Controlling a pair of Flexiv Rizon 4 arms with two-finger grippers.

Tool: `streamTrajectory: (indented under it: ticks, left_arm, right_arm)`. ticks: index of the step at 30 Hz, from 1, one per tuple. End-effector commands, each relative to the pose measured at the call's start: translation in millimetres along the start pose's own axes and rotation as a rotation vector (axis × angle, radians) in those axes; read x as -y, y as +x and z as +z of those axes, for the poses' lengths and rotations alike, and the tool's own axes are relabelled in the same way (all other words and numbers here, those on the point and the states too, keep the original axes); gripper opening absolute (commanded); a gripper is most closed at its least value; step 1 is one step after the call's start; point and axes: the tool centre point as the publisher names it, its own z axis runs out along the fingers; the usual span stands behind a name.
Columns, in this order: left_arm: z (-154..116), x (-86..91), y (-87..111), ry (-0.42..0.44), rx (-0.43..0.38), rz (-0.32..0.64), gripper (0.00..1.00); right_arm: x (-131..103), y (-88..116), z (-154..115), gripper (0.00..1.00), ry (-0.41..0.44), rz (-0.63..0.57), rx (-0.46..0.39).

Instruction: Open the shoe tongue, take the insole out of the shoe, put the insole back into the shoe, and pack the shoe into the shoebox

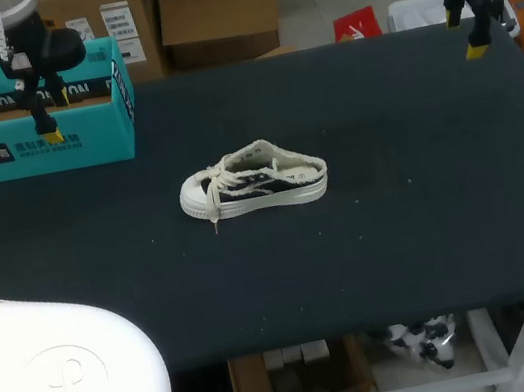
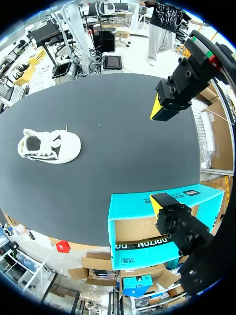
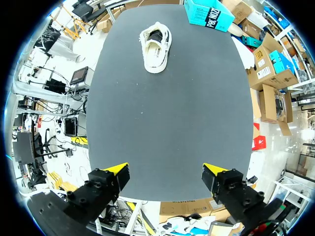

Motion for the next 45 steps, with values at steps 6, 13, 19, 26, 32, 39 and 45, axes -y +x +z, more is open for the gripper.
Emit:
streamTrajectory:
  ticks: [6, 13, 19, 26, 32, 39, 45]
  left_arm:
    - [0, 0.2, -0.1, -0.001, 0.000, 0.000, 1.00]
    - [0, 0.2, -0.1, -0.001, 0.000, 0.000, 1.00]
    - [0, 0.2, -0.1, -0.001, 0.000, 0.000, 1.00]
    - [1, 6.4, 1.6, 0.014, 0.002, -0.062, 1.00]
    - [4, 17.4, 11.9, 0.022, 0.014, -0.190, 1.00]
    - [7, 36.1, 27.5, 0.001, -0.010, -0.413, 1.00]
    - [6, 49.2, 34.3, 0.035, -0.025, -0.666, 1.00]
  right_arm:
    - [0, 0, 0, 1.00, 0.000, 0.000, 0.000]
    - [0, 0, 0, 1.00, 0.000, 0.000, 0.000]
    - [0, 0, 0, 1.00, 0.000, 0.000, 0.000]
    - [-5, 1, 1, 1.00, -0.052, 0.004, 0.000]
    - [-27, 12, 13, 1.00, -0.133, 0.025, 0.005]
    - [-66, 32, 41, 1.00, -0.278, 0.065, 0.024]
    - [-102, 40, 73, 1.00, -0.389, 0.115, 0.042]
